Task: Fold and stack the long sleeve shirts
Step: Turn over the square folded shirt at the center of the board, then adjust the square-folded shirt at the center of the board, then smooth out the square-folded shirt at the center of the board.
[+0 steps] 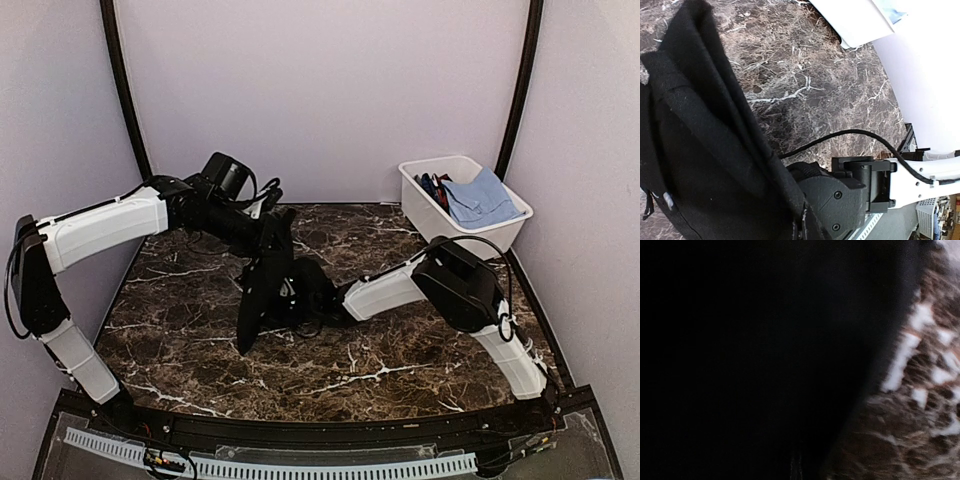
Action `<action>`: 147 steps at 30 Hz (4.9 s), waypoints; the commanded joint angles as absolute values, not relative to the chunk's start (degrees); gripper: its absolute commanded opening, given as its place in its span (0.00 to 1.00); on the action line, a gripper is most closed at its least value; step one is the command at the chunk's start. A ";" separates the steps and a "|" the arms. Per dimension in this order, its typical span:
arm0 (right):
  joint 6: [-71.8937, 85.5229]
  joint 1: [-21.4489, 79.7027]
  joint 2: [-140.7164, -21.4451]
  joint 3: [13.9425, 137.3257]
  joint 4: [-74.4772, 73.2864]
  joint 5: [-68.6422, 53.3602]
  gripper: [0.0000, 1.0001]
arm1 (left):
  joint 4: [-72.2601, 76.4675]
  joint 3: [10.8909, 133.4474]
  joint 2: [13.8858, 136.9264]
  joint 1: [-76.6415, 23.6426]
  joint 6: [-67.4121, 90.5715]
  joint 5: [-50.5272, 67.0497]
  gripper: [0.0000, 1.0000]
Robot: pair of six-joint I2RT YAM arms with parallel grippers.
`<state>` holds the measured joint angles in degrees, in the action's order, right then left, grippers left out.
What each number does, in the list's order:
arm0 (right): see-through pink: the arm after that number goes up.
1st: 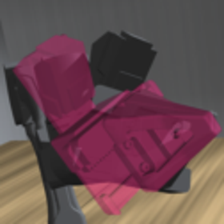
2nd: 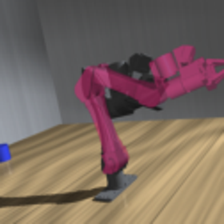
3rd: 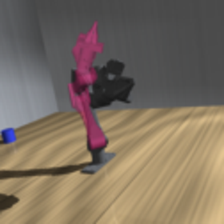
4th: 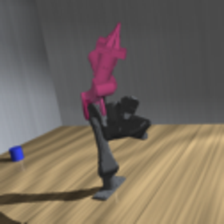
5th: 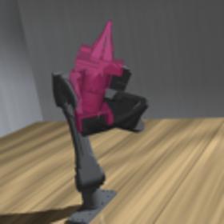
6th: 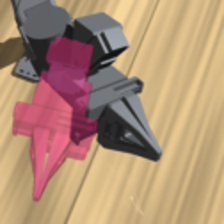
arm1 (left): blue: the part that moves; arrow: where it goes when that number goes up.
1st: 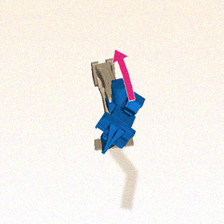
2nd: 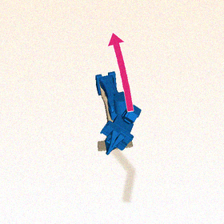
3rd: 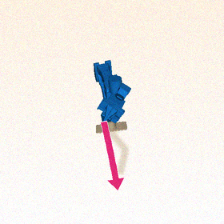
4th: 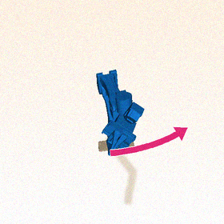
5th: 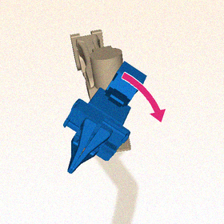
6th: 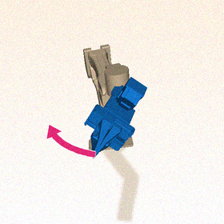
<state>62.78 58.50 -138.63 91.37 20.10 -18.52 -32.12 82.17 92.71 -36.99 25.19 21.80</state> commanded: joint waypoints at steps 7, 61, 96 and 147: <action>69.60 54.01 -132.97 76.02 39.80 -20.21 0.05 | -26.35 75.63 88.98 -37.27 27.06 26.09 0.00; 42.85 53.79 -104.76 63.93 -13.98 5.34 0.58 | -19.43 53.65 86.46 -27.78 31.10 16.88 0.60; 37.12 58.34 -111.81 81.97 -26.74 9.26 0.00 | -24.91 62.10 90.20 -38.63 35.79 7.34 0.00; 32.29 49.72 -111.97 71.29 -16.92 6.21 0.28 | -9.76 58.93 105.55 -31.83 39.62 11.04 0.30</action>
